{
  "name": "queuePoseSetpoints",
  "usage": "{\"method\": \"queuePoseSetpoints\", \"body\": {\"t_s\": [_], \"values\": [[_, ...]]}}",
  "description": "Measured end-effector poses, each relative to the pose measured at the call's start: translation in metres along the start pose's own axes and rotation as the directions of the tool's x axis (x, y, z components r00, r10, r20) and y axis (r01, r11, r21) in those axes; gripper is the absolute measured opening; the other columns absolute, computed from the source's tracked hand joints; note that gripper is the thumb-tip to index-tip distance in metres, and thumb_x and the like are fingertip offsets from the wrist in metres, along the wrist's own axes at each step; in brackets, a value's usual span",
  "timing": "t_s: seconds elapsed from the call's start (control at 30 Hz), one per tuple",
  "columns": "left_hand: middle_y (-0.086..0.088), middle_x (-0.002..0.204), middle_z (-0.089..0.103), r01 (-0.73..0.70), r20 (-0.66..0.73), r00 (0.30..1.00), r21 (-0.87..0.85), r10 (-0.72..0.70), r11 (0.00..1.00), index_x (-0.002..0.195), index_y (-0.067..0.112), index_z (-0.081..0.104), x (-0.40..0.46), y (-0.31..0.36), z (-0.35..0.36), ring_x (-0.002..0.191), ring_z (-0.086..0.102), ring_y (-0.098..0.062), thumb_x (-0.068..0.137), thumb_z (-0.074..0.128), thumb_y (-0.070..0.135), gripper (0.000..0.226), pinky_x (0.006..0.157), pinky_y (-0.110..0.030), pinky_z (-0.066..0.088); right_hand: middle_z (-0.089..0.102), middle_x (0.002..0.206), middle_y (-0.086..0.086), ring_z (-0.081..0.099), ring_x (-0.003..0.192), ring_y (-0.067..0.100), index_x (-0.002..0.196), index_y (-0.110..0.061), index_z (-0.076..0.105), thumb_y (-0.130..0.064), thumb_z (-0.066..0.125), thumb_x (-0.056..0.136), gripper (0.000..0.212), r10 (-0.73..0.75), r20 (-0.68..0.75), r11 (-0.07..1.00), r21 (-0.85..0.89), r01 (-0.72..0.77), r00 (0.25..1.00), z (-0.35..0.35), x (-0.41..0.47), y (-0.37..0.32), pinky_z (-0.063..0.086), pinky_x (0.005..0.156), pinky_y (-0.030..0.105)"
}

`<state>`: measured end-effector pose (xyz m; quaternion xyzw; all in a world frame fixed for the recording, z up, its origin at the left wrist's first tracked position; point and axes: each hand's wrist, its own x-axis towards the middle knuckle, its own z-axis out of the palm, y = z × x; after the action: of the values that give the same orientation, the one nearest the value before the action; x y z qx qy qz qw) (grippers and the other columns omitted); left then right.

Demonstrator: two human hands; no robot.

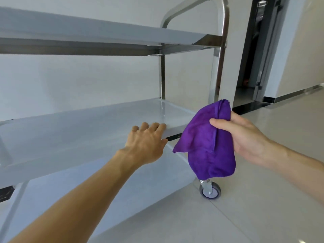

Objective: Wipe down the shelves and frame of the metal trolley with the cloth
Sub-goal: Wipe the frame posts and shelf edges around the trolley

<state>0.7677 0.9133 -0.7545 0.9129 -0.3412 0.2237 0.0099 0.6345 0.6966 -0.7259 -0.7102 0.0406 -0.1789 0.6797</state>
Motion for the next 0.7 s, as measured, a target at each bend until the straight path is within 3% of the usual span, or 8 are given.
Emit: {"method": "queuePoseSetpoints", "body": {"t_s": [0.1, 0.27, 0.43, 0.7], "values": [[0.005, 0.141, 0.050, -0.011, -0.063, 0.998, 0.093, 0.017, 0.996, 0.147, 0.019, 0.035, -0.011, 0.001, 0.013, 0.121, 0.052, -0.027, 0.095, 0.054, 0.038, 0.059, 0.099, -0.044, 0.040, 0.076, 0.107, -0.002, 0.074, 0.098, 0.018, 0.103, -0.031, 0.074, -0.026, 0.071, 0.089, 0.016, 0.000, -0.106, 0.999, -0.041, -0.004, 0.994, -0.019, 0.000, -0.014, 0.057, 0.085, 0.038], [-0.005, 0.125, 0.067, -0.038, -0.148, 0.988, 0.079, 0.049, 0.996, 0.135, 0.009, 0.058, -0.022, -0.001, 0.008, 0.104, 0.065, -0.035, 0.072, 0.083, 0.028, 0.070, 0.087, -0.049, 0.052, 0.076, 0.104, -0.004, 0.075, 0.093, 0.017, 0.102, -0.035, 0.073, -0.030, 0.072, 0.088, 0.015, -0.026, -0.178, 0.993, -0.121, 0.004, 0.984, -0.057, -0.006, -0.032, 0.059, 0.082, 0.038], [-0.001, 0.142, 0.056, -0.030, -0.082, 0.996, 0.054, 0.035, 0.998, 0.147, 0.015, 0.046, -0.039, 0.004, -0.005, 0.126, 0.056, -0.033, 0.082, 0.075, 0.036, 0.073, 0.103, -0.048, 0.044, 0.077, 0.102, -0.008, 0.075, 0.090, 0.014, 0.102, -0.036, 0.073, -0.031, 0.071, 0.090, 0.014, -0.065, -0.213, 0.995, -0.094, 0.045, 0.975, -0.090, -0.012, -0.032, 0.057, 0.078, 0.036], [0.002, 0.140, 0.058, 0.040, -0.047, 0.998, 0.025, -0.039, 0.999, 0.144, 0.017, 0.050, -0.076, 0.026, -0.038, 0.124, 0.058, -0.029, 0.087, 0.067, 0.042, 0.064, 0.105, -0.043, 0.044, 0.077, 0.097, -0.009, 0.074, 0.086, 0.011, 0.097, -0.038, 0.073, -0.032, 0.071, 0.089, 0.010, -0.075, -0.176, 0.997, 0.001, 0.076, 0.982, -0.128, -0.016, -0.027, 0.056, 0.072, 0.032]]}}
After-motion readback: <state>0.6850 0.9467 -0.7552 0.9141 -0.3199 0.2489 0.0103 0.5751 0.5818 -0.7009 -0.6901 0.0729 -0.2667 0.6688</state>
